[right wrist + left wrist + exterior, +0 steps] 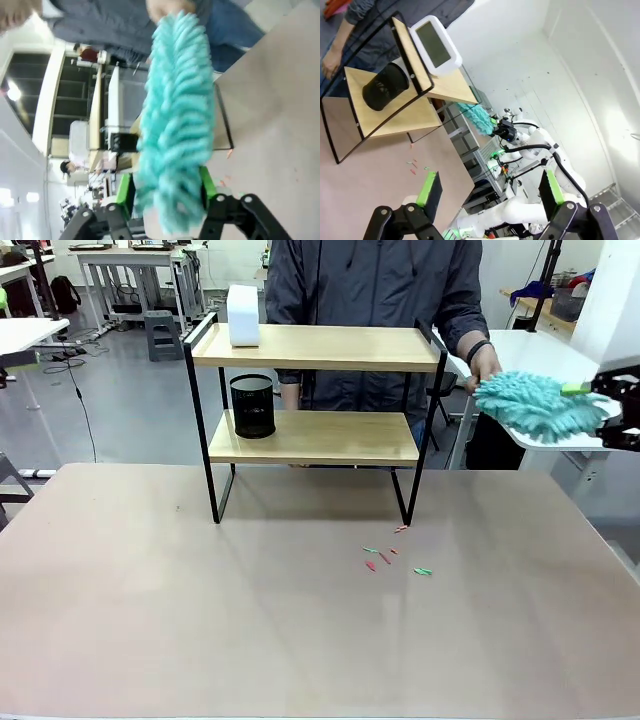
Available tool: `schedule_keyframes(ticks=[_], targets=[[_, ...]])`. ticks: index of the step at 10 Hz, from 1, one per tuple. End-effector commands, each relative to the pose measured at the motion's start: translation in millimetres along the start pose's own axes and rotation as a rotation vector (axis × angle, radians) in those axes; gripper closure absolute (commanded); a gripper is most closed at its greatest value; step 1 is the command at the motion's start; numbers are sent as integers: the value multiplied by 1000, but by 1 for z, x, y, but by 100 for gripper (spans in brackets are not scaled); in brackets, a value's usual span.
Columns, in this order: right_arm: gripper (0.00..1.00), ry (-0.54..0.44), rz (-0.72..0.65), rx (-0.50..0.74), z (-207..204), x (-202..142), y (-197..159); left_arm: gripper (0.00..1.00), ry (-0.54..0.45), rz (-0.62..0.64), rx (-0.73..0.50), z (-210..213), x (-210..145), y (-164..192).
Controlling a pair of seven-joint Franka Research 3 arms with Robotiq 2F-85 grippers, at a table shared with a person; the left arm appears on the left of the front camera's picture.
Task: Clean the shelf.
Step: Hand the Duster back to the human.
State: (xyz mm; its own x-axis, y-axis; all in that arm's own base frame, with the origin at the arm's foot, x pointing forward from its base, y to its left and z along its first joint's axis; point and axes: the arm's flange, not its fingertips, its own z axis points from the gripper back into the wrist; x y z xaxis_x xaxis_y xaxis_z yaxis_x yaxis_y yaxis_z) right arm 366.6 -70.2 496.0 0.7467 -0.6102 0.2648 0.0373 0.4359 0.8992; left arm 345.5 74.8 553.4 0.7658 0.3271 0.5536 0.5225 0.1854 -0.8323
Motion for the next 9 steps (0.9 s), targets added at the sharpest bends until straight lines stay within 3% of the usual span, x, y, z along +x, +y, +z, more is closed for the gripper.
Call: schedule_keyframes(ticks=[1, 3, 5, 6, 7, 9], targets=[[0, 123, 55, 119, 0, -14, 21, 0, 93, 95, -104, 10, -1, -19], [0, 395, 89, 174, -22, -46, 54, 0, 287, 240, -42, -32, -26, 29], [0, 580, 91, 250, -59, -70, 75, 0, 452, 332, 22, -76, -59, 67], [0, 624, 75, 227, -80, -74, 74, 0, 445, 306, 36, -91, -68, 74], [0, 499, 114, 242, -48, -80, 70, 0, 360, 314, -26, -64, -58, 57], [0, 499, 114, 242, -48, -80, 70, 0, 360, 314, -26, -64, -58, 57]])
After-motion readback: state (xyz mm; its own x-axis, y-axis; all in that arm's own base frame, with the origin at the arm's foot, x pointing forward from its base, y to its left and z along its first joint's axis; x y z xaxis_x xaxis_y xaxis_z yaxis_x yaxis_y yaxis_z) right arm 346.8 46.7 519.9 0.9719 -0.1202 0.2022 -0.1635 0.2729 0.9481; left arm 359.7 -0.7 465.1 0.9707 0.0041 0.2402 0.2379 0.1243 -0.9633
